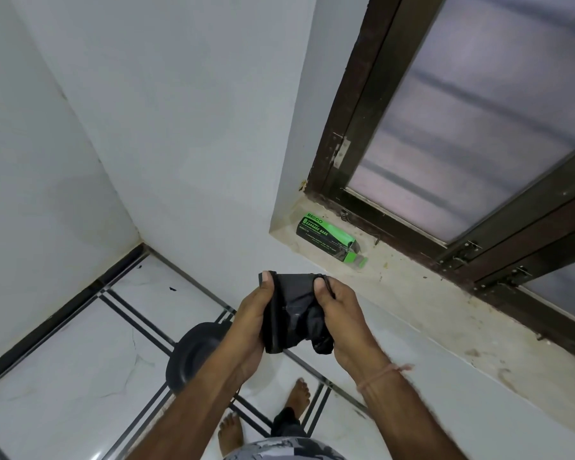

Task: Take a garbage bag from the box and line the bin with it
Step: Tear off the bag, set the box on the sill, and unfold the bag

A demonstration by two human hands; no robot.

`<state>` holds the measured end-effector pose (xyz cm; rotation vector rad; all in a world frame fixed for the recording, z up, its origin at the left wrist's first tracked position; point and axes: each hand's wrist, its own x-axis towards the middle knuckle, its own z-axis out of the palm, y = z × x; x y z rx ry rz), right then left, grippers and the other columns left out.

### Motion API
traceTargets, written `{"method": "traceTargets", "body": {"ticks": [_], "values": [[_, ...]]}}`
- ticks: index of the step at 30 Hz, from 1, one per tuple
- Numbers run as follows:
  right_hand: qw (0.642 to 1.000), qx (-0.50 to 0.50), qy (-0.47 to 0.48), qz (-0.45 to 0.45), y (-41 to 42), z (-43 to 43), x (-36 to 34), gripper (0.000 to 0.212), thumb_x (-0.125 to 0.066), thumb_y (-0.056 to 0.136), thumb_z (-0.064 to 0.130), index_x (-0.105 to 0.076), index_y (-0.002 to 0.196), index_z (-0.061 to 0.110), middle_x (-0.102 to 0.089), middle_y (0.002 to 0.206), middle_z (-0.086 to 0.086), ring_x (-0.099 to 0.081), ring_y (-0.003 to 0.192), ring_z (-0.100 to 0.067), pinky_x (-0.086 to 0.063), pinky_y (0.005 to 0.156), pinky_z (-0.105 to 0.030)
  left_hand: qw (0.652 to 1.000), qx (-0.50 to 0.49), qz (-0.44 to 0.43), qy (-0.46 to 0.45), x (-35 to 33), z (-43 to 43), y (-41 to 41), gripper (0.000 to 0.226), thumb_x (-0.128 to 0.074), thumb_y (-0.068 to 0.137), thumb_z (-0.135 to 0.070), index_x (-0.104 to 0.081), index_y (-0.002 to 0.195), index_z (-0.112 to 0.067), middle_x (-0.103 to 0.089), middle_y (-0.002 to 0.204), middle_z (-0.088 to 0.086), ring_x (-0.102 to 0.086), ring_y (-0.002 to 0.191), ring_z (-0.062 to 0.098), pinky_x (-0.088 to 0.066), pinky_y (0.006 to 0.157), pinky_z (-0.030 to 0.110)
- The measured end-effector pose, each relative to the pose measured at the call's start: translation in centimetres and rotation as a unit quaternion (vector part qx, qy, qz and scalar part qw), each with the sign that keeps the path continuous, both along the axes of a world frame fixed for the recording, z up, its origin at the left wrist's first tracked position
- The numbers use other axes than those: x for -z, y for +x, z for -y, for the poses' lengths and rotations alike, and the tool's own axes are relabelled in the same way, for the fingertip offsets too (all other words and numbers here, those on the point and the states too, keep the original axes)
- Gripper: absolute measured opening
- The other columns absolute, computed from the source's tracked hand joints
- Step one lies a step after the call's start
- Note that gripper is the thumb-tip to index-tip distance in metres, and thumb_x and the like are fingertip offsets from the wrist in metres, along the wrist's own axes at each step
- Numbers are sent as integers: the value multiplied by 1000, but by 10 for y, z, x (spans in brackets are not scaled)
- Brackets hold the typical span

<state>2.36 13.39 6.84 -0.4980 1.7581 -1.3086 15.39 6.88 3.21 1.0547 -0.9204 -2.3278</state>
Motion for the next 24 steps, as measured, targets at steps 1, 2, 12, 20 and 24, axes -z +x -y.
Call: {"method": "traceTargets", "body": {"ticks": [1,2,12,20,24], "values": [[1000,18,-4,-2,-1,1,2,30,-47,111,22,-72,108,4,-78,96,-15,-72,81,-20,-56,63,-23,1000,-4,0,7,0,0,0,69,-44,94,-74,-73,126,-20,-73,127,15,-69,119,35,-48,108,58],[999,33,-11,-3,-2,1,4,32,-46,111,22,-73,108,5,-79,99,-17,-72,86,-24,-57,68,-27,1000,-7,0,11,0,0,-1,71,-44,93,-76,-72,128,-20,-72,129,14,-68,121,35,-47,110,58],[1000,-11,-7,7,-2,-6,2,30,-57,107,24,-62,92,-2,-68,77,-7,-64,68,-16,-53,58,-22,1000,-3,-3,1,4,-2,-2,70,-40,96,-73,-70,131,-19,-71,131,16,-67,122,36,-49,107,59],[997,-9,-44,67,-1,-9,-9,37,-54,107,29,-75,108,-1,-78,85,-7,-73,73,-10,-54,62,-17,1000,15,-11,-7,5,-3,1,72,-35,99,-70,-69,132,-15,-70,132,18,-66,125,36,-44,114,56],[999,-15,-30,41,2,-9,-5,28,-66,100,23,-75,108,-3,-79,90,-12,-75,75,-14,-55,63,-19,1000,5,-6,-2,3,-3,0,73,-41,97,-71,-70,130,-12,-70,130,20,-66,123,38,-46,112,56]]}}
